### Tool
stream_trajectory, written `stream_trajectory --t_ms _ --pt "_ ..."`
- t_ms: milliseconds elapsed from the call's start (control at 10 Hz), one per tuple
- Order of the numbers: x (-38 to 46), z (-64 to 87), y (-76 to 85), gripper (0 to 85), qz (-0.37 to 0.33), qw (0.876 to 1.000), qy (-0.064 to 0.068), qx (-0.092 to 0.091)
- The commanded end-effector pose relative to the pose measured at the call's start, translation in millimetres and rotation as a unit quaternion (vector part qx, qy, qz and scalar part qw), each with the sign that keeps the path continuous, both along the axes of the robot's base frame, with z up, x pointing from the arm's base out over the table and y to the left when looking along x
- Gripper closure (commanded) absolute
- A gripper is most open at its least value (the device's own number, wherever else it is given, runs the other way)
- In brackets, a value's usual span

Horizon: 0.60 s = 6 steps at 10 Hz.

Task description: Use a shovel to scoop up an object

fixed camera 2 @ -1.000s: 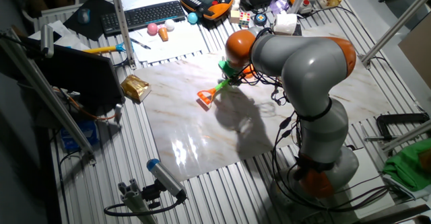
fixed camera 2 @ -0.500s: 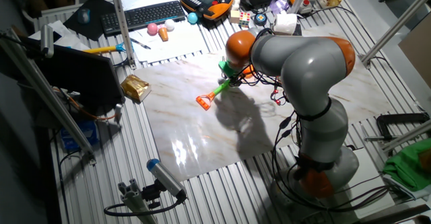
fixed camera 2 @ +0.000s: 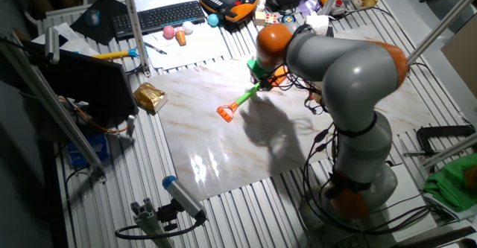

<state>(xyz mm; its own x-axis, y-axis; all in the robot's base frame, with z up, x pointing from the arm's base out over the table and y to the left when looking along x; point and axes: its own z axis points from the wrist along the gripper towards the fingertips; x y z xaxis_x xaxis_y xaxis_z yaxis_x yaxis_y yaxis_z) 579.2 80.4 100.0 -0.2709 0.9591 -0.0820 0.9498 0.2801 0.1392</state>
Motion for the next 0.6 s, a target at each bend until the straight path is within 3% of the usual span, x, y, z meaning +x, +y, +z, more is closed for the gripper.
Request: stream_trajectory --t_ms 0,100,300,500 --pt "-3.7 17.2 -4.3 72.7 0.004 1.000 0.000 0.002" --pt "-7.2 24.4 -7.8 84.3 0.001 1.000 0.000 0.003" --pt "-13.7 40.0 -15.5 84.3 -0.005 1.000 0.002 0.011" --pt "-20.0 50.5 -16.7 84.3 -0.004 1.000 0.003 0.000"
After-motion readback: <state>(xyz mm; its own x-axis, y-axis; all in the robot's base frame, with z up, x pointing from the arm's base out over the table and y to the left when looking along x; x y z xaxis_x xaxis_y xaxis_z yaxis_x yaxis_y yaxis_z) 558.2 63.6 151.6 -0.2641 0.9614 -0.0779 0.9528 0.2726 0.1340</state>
